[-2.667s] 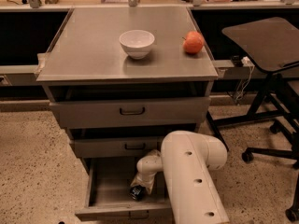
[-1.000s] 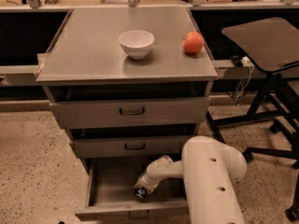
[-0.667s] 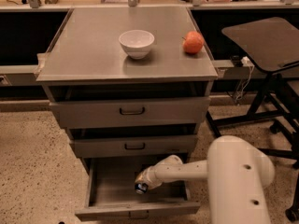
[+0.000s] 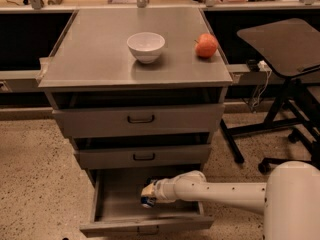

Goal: Pick pepsi can from bottom drawer and place on counter

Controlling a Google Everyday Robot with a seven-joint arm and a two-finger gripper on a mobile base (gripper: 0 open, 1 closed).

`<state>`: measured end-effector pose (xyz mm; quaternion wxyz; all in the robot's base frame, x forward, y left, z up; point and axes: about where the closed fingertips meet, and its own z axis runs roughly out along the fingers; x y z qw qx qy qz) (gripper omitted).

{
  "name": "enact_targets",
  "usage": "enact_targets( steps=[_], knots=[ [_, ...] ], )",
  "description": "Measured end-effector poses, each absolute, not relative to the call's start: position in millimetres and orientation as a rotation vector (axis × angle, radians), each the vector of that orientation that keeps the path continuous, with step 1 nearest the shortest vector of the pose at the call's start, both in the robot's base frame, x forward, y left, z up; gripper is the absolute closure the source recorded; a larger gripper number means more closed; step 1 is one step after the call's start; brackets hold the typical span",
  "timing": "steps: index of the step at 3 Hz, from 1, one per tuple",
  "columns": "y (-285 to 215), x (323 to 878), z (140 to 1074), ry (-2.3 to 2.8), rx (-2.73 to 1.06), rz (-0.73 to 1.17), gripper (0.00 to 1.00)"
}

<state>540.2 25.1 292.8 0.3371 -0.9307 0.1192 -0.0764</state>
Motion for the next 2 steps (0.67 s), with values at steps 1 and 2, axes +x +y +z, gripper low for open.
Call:
enact_targets(
  steps=[1,2],
  knots=[
    [33,535,293,0.323,-2.403,-0.126,1.0],
    [47,536,354,0.181,-2.364,-0.219,1.0]
  ],
)
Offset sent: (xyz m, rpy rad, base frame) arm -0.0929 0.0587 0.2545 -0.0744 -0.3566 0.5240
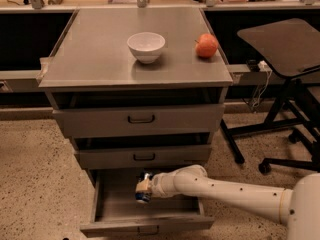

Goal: Pick pepsi can from bottom drawer and place on counter

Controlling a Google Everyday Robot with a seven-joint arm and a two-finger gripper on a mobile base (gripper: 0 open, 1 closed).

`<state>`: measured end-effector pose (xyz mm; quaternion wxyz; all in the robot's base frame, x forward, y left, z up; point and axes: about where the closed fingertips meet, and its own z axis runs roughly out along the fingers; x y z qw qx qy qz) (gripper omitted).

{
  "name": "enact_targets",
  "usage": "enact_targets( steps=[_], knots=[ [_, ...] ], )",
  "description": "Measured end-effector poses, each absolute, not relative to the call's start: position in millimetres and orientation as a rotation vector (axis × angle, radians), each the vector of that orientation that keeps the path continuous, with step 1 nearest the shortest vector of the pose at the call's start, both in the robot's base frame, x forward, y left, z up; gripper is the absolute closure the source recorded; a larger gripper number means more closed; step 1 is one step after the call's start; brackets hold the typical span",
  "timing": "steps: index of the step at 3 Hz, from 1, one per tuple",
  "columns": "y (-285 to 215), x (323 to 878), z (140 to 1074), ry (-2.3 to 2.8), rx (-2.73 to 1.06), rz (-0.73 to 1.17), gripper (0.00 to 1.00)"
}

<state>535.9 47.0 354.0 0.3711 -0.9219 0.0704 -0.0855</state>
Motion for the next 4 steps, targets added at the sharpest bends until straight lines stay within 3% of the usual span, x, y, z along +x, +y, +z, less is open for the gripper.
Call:
enact_targets(
  steps=[2,3,4],
  knots=[
    [83,454,576,-0.473,-2.373,-0.364,1.0],
    [100,453,652,-0.594,-2.419,-0.419,1.0],
    [119,486,721,-0.486,-2.492,-0.437,1.0]
  ],
)
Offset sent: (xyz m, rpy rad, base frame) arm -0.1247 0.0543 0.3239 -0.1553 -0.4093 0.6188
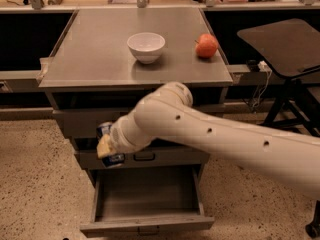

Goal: Pick pepsi can from bottom drawer and place on counter

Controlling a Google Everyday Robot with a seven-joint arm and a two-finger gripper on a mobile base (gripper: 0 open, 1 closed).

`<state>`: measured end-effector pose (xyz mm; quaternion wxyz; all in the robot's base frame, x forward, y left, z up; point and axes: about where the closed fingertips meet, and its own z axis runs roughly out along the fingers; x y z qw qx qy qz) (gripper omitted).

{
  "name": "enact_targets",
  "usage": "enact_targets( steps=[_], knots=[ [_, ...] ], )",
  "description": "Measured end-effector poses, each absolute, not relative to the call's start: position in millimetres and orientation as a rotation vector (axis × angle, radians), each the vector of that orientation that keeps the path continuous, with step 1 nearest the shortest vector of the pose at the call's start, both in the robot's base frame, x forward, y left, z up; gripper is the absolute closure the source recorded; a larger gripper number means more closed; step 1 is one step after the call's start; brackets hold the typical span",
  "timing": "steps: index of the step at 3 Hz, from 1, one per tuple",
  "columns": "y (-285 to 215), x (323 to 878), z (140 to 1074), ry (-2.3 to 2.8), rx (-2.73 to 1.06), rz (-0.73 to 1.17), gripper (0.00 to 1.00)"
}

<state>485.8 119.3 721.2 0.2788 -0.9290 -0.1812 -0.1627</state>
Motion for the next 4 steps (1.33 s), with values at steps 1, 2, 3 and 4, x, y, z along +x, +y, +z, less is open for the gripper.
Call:
enact_targets(
  steps=[1,2,3,4],
  knots=[
    [150,527,777,-0.331,-2.472,-0.429,1.0],
    [161,542,801,-0.289,-2.437,-0.449,1.0],
    [160,542,801,-0.289,-2.437,-0.448,1.0],
    [175,551,819,-0.322,-2.445,-0.439,1.0]
  ],
)
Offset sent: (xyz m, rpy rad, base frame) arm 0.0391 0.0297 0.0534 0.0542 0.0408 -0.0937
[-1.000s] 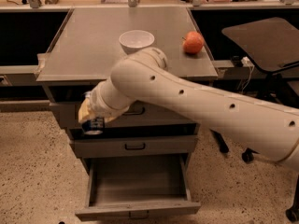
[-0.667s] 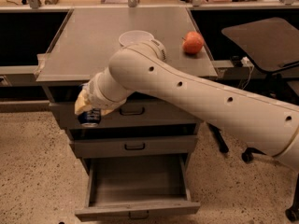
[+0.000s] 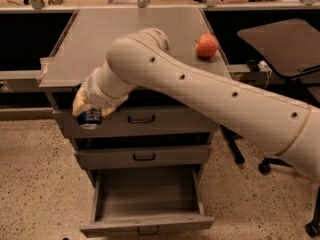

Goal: Pick pepsi can from bottom drawer and place on counter

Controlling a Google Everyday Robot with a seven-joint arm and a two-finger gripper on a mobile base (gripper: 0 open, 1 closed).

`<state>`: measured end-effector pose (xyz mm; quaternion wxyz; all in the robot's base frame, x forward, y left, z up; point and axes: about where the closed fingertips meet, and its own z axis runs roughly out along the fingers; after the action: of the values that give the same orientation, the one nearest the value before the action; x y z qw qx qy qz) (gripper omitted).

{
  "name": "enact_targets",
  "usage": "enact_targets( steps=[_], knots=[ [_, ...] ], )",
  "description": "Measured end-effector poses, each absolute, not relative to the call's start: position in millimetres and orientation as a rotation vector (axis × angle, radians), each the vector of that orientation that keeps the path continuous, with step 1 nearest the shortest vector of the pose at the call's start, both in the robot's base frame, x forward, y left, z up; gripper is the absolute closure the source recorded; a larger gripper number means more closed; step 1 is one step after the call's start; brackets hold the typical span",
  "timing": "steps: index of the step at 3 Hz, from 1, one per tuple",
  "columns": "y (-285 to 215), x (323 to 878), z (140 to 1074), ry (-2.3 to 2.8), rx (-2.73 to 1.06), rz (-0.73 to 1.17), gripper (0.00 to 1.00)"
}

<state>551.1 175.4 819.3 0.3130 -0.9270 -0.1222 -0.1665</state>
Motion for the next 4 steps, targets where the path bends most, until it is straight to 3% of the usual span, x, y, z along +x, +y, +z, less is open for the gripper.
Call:
enact_targets(
  steps=[2,3,4],
  knots=[
    [240,609,866,-0.347,-2.474,-0.35,1.0],
    [253,654,874,-0.063,-2.455,-0.269,1.0],
    [259,686,880,0.166,-2.459,-0.249,0.83]
  ],
)
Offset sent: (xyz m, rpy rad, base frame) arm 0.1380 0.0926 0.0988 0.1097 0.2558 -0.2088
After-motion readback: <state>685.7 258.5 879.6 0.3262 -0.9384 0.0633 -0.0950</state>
